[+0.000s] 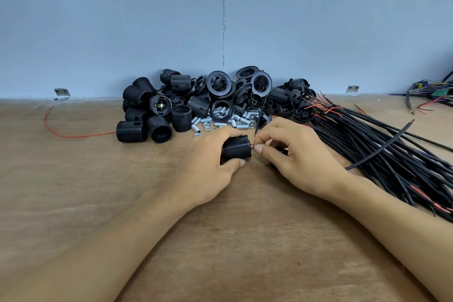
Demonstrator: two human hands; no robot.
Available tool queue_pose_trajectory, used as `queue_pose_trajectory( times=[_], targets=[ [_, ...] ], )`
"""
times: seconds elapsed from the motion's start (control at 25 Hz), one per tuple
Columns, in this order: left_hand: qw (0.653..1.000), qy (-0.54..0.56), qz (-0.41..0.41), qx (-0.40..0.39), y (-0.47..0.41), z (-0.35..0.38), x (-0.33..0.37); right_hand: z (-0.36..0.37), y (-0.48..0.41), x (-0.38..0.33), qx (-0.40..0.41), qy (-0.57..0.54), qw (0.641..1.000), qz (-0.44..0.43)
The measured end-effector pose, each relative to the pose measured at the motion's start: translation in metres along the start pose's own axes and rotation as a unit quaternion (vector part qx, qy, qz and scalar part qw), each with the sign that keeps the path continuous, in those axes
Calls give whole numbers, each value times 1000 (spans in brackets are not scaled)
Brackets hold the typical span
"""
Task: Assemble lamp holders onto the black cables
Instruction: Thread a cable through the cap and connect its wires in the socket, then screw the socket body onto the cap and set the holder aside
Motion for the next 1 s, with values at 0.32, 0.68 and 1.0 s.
queue_pose_trajectory(
  times=[0.32,0.68,1.0],
  targets=[
    [1000,11,1,-8,2,1,0,1,1,-1,2,11,1000,12],
    [1000,5,-25,5,0,-2,1,-3,-3,11,8,-41,996,78],
    [984,121,-133,15,-5,-2,-30,-9,0,38,-126,32,984,119]
  ],
)
Point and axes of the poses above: each hand's wrist, its own y-axis away from the middle knuckle, its own z-axis out of the palm, x = y × z, the point moved 10 cm from there along -y, towards the middle knuckle, and after that the axes turned 5 degrees about -z, right-handed, at the moved point
